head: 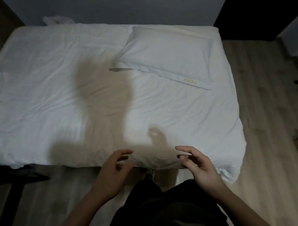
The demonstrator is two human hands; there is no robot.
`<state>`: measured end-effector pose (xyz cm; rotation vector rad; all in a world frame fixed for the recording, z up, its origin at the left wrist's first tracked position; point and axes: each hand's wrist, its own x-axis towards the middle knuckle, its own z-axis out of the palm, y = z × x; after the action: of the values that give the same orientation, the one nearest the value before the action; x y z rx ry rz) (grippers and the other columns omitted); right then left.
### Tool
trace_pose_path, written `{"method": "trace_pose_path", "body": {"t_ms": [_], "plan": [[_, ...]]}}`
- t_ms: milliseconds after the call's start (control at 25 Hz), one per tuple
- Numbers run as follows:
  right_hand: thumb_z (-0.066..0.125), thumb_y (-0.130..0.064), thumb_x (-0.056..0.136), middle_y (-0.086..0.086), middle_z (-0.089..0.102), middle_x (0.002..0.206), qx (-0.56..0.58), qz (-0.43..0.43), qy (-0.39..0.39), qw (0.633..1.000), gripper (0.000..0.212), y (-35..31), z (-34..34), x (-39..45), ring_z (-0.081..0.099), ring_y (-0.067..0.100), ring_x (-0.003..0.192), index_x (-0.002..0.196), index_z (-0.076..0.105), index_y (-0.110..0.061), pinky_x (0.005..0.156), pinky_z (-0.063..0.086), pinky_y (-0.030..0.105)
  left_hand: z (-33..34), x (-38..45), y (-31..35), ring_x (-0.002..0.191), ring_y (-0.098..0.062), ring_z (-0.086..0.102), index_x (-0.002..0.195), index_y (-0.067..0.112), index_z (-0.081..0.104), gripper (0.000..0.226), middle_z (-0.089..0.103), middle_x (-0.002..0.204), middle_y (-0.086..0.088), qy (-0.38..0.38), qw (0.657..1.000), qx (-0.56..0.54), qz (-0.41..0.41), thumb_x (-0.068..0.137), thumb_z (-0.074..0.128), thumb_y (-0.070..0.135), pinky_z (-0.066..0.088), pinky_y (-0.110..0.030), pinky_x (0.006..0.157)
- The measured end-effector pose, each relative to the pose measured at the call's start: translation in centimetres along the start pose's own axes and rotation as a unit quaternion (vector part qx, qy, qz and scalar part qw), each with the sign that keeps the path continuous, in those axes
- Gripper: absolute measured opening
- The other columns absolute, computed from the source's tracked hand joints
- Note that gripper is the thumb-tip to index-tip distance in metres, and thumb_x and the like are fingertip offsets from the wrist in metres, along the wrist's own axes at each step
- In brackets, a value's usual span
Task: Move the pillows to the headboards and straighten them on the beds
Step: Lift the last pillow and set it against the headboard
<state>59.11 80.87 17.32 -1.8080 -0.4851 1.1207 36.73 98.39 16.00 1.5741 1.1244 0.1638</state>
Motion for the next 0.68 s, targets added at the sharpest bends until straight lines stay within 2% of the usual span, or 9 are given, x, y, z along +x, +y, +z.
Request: {"method": "trace_pose_path", "body": {"t_ms": [120, 240, 320, 400, 440, 560, 680], "plan": [[0.064, -0.013, 0.101, -0.002, 0.076, 0.116, 0.018, 0.018, 0.029, 0.999, 0.030, 0.5, -5.1, -0.2, 0.069, 0.013, 0.118, 0.120, 0.075, -0.034, 0.108, 0.053, 0.047, 3.8, 2.6, 3.5, 0.117, 0.005, 0.061, 0.121, 0.035, 0.066, 0.025, 0.067, 0.123, 0.016, -0.006, 0.999, -0.005, 0.033, 0.100, 0.065, 0.022, 0.050, -0.012, 0.086], [0.062, -0.013, 0.101, -0.007, 0.075, 0.123, 0.026, 0.030, 0.056, 0.998, 0.034, 1.2, -11.2, -0.2, 0.067, 0.009, 0.122, 0.118, 0.075, -0.038, 0.109, 0.051, 0.049, 8.7, 3.7, 6.5, 0.122, 0.002, 0.060, 0.122, 0.035, 0.066, 0.025, 0.065, 0.129, 0.018, -0.003, 0.998, -0.028, 0.047, 0.101, 0.064, 0.022, 0.048, -0.017, 0.092], [0.064, -0.017, 0.099, -0.009, 0.074, 0.123, 0.036, 0.034, 0.068, 0.996, 0.032, 2.4, -15.8, 0.4, 0.068, 0.011, 0.121, 0.118, 0.075, -0.041, 0.108, 0.051, 0.055, 13.2, 3.9, 7.9, 0.122, 0.001, 0.061, 0.122, 0.034, 0.067, 0.025, 0.066, 0.130, 0.017, 0.009, 0.998, -0.046, 0.046, 0.097, 0.064, 0.030, 0.049, -0.022, 0.094], [0.066, -0.032, 0.093, -0.010, 0.075, 0.121, 0.033, 0.033, 0.051, 0.998, 0.029, 3.4, -20.4, 1.0, 0.069, 0.012, 0.118, 0.119, 0.074, -0.042, 0.105, 0.053, 0.060, 18.1, 3.6, 9.3, 0.122, -0.001, 0.062, 0.121, 0.033, 0.068, 0.032, 0.067, 0.129, 0.013, 0.035, 0.997, -0.069, 0.032, 0.090, 0.061, 0.035, 0.050, -0.023, 0.094], [0.066, -0.032, 0.094, -0.010, 0.075, 0.120, 0.025, 0.030, 0.039, 0.998, 0.029, 3.9, -22.9, 1.5, 0.069, 0.012, 0.118, 0.119, 0.074, -0.044, 0.103, 0.053, 0.060, 21.0, 3.4, 10.1, 0.121, -0.002, 0.062, 0.121, 0.032, 0.068, 0.033, 0.068, 0.128, 0.012, 0.048, 0.995, -0.082, 0.023, 0.089, 0.061, 0.035, 0.051, -0.023, 0.094], [0.059, -0.013, 0.103, -0.012, 0.074, 0.122, 0.007, 0.017, -0.017, 1.000, 0.036, 4.3, -30.7, 2.8, 0.068, 0.009, 0.120, 0.117, 0.075, -0.043, 0.104, 0.055, 0.054, 29.5, 2.3, 13.0, 0.119, -0.003, 0.064, 0.118, 0.034, 0.069, 0.029, 0.069, 0.124, 0.013, 0.085, 0.989, -0.120, -0.002, 0.090, 0.064, 0.030, 0.053, -0.022, 0.094], [0.058, -0.013, 0.104, -0.013, 0.073, 0.124, -0.006, -0.006, -0.055, 0.998, 0.036, 3.2, -36.0, 3.9, 0.067, 0.007, 0.120, 0.118, 0.074, -0.042, 0.105, 0.055, 0.048, 35.0, 0.4, 15.6, 0.119, -0.001, 0.064, 0.117, 0.037, 0.070, 0.026, 0.070, 0.124, 0.011, 0.105, 0.984, -0.141, -0.023, 0.098, 0.065, 0.019, 0.052, -0.016, 0.093]]}}
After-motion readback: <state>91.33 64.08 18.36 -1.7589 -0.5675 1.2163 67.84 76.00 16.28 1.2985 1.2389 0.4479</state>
